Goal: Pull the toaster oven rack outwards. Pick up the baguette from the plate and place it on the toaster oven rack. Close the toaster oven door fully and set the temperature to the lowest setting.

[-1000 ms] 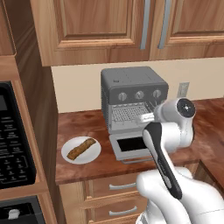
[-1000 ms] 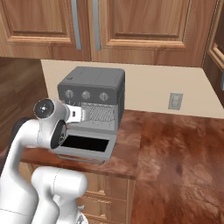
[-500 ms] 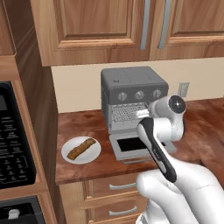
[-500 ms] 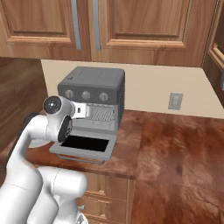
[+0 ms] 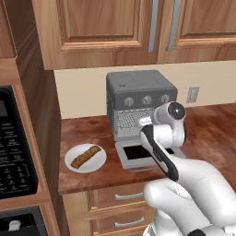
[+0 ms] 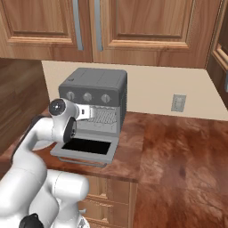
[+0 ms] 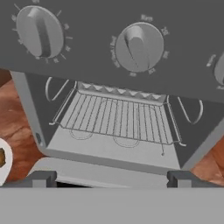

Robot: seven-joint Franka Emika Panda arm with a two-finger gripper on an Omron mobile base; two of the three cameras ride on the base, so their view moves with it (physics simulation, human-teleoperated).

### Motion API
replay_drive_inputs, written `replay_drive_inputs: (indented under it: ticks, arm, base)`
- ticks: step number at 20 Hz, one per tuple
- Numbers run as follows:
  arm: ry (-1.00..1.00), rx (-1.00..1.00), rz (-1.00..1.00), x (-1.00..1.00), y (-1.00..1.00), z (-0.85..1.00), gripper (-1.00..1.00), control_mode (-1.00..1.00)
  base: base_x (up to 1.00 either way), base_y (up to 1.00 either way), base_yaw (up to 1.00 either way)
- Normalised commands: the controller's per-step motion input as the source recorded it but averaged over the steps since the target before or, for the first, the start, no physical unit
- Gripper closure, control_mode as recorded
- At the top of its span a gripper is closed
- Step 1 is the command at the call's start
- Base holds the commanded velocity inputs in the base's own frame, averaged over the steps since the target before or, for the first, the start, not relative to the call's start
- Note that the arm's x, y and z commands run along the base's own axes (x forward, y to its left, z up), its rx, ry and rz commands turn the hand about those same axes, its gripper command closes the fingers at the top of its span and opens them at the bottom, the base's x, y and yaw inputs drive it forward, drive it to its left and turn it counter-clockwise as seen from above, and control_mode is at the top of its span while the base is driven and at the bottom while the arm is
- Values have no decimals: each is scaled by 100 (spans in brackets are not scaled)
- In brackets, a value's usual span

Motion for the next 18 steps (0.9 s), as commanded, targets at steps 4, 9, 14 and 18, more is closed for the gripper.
replay_drive_inputs:
  ticks: [4, 9, 14, 18]
  arm:
    - [-1, -10, 1, 23, 0, -31, -100, -100]
    - [-4, -7, 0, 15, 4, -32, -100, -100]
    - [-2, -16, 0, 14, 15, -29, -100, -100]
    - [0, -13, 0, 31, 8, -13, -100, -100]
  base:
    - [0, 0, 0]
    - [0, 0, 0]
    - [0, 0, 0]
    - [0, 0, 0]
